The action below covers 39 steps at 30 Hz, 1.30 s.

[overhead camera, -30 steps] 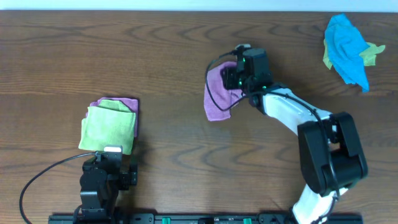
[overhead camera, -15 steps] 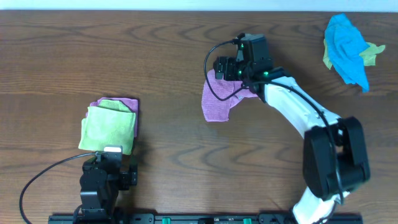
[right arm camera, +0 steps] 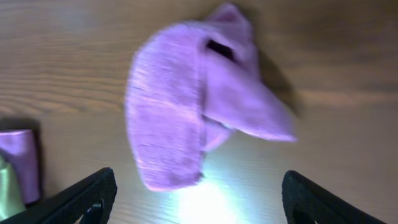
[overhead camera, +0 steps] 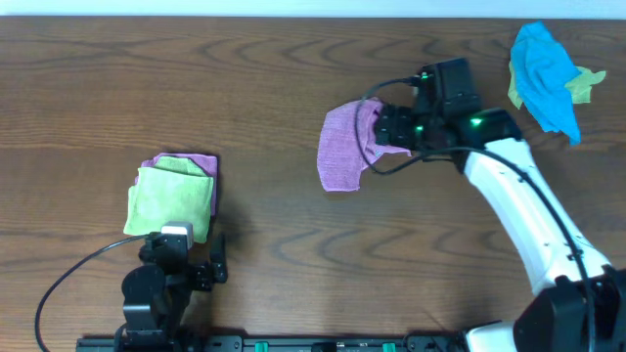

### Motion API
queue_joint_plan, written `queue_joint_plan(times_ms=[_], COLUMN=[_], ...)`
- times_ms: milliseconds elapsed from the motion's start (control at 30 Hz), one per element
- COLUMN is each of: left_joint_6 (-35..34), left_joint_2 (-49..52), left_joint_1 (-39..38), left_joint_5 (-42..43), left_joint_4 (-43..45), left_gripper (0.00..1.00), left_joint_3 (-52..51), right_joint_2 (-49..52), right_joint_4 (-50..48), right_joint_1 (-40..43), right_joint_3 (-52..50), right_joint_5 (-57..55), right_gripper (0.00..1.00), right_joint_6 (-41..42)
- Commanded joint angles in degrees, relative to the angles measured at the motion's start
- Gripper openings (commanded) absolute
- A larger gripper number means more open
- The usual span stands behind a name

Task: Fold the cloth
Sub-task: 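Lay the pink cloth flat at center and release the right gripper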

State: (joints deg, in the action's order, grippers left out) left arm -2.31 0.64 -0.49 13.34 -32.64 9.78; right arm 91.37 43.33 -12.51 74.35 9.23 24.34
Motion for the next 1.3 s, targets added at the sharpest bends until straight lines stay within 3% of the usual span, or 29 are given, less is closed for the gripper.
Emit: queue_joint_plan(times_ms=[0, 167, 433, 667, 867, 1267], left_joint_6=[-7.28, -8.44, -8.41, -8.61, -15.8, -15.74], left_joint_2=[2.12, 13.11, 39.08, 60.06, 67.36, 69.22], left_joint_1=[0.09, 0.07, -0.52, -7.56, -10.43, -11.21], left_joint_5=[4.57, 5.86, 11.98, 21.16, 30.71, 31.28], left_joint_4=[-0.15, -0.74, -1.73, 1.77, 13.81, 16.46], left_gripper=[0.96, 0.95, 0.95, 0.95, 0.95, 0.95], left_joint_3=[2.23, 9.46, 26.36, 40.44, 40.85, 40.85], right_joint_2=[-0.13, -0.13, -0.13, -0.09, 0.74, 9.27], right_joint_4=[0.39, -3.98, -16.09, -30.8, -44.06, -59.49], right_joint_1=[2.54, 4.7, 5.9, 5.9, 5.9, 5.79], right_joint_3=[-2.25, -8.61, -18.16, -26.67, -32.65, -32.98], right_joint_5=[0.31, 5.27, 10.73, 11.56, 8.72, 6.19], right_gripper=[0.87, 0.86, 0.86, 0.85, 0.8, 0.65], right_joint_6=[-0.83, 2.16, 12.24, 21.14, 28.92, 35.89])
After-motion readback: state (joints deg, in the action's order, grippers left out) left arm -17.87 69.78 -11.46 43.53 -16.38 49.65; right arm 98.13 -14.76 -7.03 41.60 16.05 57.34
